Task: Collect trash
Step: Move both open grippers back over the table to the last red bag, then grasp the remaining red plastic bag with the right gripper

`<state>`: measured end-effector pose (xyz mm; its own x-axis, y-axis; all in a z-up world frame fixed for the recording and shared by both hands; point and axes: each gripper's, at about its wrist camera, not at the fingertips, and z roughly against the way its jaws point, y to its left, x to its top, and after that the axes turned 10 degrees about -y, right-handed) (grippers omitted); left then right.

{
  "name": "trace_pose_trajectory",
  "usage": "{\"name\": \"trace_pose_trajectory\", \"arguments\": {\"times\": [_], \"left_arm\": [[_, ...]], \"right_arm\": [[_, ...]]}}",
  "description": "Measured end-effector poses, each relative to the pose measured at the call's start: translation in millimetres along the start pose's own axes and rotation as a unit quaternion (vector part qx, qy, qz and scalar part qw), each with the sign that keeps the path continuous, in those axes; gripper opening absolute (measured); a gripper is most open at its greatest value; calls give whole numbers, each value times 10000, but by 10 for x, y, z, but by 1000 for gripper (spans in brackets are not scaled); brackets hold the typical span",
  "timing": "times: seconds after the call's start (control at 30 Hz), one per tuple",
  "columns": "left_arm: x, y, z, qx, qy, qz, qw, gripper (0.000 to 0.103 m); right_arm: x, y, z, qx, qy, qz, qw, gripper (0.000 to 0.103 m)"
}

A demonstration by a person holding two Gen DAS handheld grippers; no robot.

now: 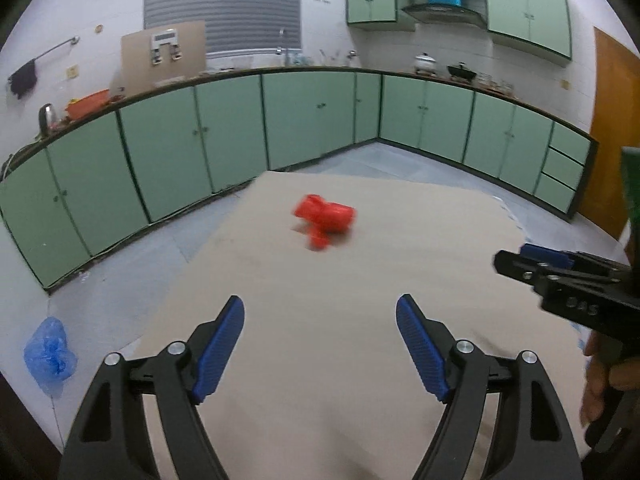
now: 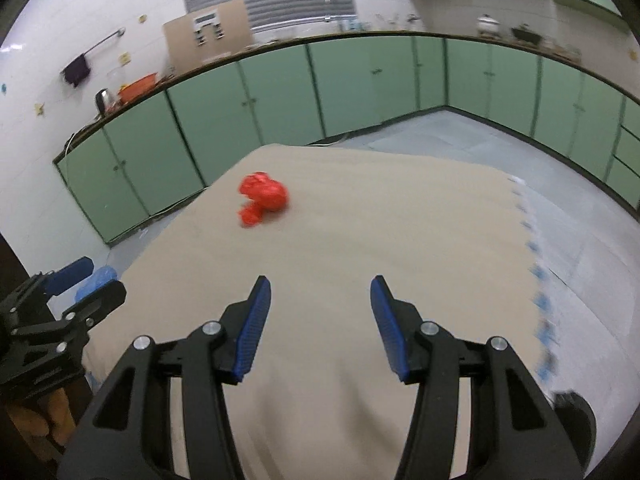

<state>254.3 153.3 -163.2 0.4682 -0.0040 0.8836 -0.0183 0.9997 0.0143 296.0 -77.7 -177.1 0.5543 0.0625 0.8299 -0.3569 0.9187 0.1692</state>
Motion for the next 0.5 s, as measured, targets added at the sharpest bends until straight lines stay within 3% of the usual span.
{"name": "trace_pose_trajectory", "arguments": {"times": [0.27,0.5], "left_arm": [[105,483,-587,5,-114,-18,9999,77],[152,806,-932,9,-94,119,9999,77]], "right_arm": [[299,416,-1038,119,113,105,9998,52],[392,520,-1686,-9,236,7,9997,56]]}}
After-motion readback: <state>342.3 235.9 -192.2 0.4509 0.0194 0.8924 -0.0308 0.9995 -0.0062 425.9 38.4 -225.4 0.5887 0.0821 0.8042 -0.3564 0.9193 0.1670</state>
